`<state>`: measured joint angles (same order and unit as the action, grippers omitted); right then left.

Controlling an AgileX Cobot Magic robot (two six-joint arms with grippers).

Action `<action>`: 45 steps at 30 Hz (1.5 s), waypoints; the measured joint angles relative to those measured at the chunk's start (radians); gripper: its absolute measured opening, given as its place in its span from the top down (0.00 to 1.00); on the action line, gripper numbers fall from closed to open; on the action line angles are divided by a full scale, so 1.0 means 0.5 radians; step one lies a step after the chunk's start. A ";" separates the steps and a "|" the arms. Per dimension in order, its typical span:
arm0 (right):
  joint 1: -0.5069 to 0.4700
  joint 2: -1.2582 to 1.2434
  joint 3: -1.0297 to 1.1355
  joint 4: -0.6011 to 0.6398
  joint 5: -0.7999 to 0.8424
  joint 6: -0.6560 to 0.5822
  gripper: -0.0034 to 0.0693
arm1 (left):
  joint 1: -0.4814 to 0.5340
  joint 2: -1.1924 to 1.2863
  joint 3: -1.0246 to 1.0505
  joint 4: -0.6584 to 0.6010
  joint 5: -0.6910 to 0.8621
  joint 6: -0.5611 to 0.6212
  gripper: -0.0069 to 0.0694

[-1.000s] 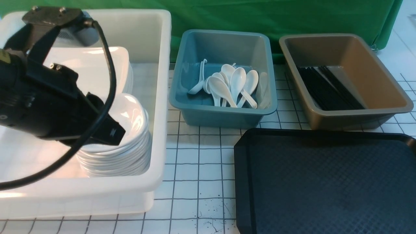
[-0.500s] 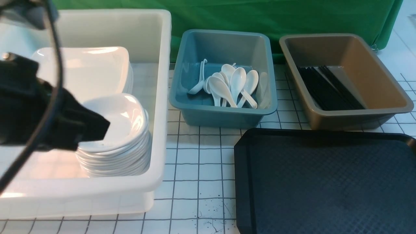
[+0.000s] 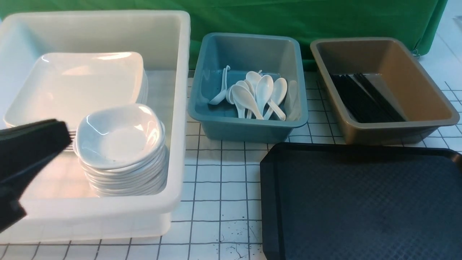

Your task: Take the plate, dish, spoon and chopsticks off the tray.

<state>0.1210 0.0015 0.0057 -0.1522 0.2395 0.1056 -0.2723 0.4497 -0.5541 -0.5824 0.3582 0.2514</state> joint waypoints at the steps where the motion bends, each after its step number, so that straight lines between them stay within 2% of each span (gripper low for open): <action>1: 0.000 0.000 0.000 0.000 0.000 0.000 0.64 | 0.000 -0.025 0.028 0.006 -0.021 0.000 0.90; 4: 0.000 0.000 0.000 0.000 0.000 0.000 0.64 | 0.000 -0.063 0.076 0.054 -0.026 0.000 0.90; 13: 0.000 0.000 0.000 0.000 0.002 0.000 0.63 | 0.000 -0.067 0.089 0.487 0.012 0.000 0.90; 16: 0.000 0.000 0.000 0.000 0.002 0.000 0.63 | 0.000 -0.067 0.095 0.526 0.001 0.000 0.90; 21: 0.000 0.000 0.000 0.000 0.002 0.000 0.62 | 0.009 -0.087 0.248 0.631 -0.304 -0.068 0.90; 25: 0.000 0.000 0.000 0.000 0.002 0.000 0.62 | 0.155 -0.318 0.526 0.765 -0.538 -0.193 0.90; 26: 0.000 0.000 0.000 0.000 0.002 0.000 0.62 | 0.165 -0.318 0.526 0.765 -0.542 -0.193 0.90; 31: 0.000 0.000 0.000 0.000 0.002 0.000 0.62 | 0.432 -0.702 0.933 1.021 -0.557 -0.639 0.90; 33: 0.000 0.000 0.000 0.000 0.002 0.000 0.62 | 0.488 -0.802 1.050 1.067 -0.557 -0.721 0.90; 38: 0.000 0.000 0.000 0.000 0.002 0.000 0.62 | 0.514 -0.896 1.117 1.111 -0.516 -0.760 0.90; 45: 0.000 0.000 0.000 0.000 0.004 0.000 0.62 | 0.521 -0.900 1.119 1.165 -0.295 -0.721 0.90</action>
<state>0.1210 0.0015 0.0057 -0.1522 0.2416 0.1056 -0.0120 -0.0004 0.0054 0.0000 0.2104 -0.1092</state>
